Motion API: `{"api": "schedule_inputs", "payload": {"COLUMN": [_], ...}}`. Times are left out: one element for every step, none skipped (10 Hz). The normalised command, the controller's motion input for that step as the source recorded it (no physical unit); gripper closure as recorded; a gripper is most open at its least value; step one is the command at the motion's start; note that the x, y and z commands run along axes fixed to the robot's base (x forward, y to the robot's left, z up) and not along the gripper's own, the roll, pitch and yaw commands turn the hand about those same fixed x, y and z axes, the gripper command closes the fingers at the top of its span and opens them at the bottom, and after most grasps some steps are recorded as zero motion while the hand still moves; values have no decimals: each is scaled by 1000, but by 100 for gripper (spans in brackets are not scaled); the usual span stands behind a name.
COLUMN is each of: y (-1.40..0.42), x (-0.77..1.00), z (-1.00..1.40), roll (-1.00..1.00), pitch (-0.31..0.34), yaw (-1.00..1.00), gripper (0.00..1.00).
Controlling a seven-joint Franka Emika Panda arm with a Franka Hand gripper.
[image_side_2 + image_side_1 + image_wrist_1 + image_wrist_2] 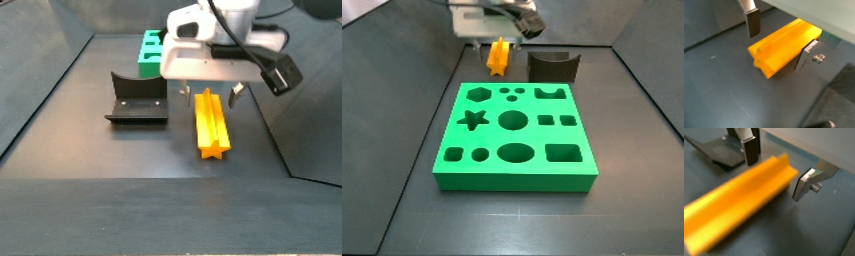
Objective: Pick up the star object. Move up. Place the star object on the fixture. Regrasp the star object. Move to above the board. Insert the star object.
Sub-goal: Pick up the star object.
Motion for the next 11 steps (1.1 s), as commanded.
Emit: {"api": "schedule_inputs", "payload": {"y": [0, 0, 0, 0, 0, 0, 0, 0, 0, 0, 0], "x": [-40, 0, 0, 0, 0, 0, 0, 0, 0, 0, 0], "z": [-380, 0, 0, 0, 0, 0, 0, 0, 0, 0, 0], "roll": [0, 0, 0, 0, 0, 0, 0, 0, 0, 0, 0], "pitch": [-209, 0, 0, 0, 0, 0, 0, 0, 0, 0, 0], "yaw": [0, 0, 0, 0, 0, 0, 0, 0, 0, 0, 0], "gripper": [0, 100, 100, 100, 100, 100, 100, 100, 100, 100, 100]}}
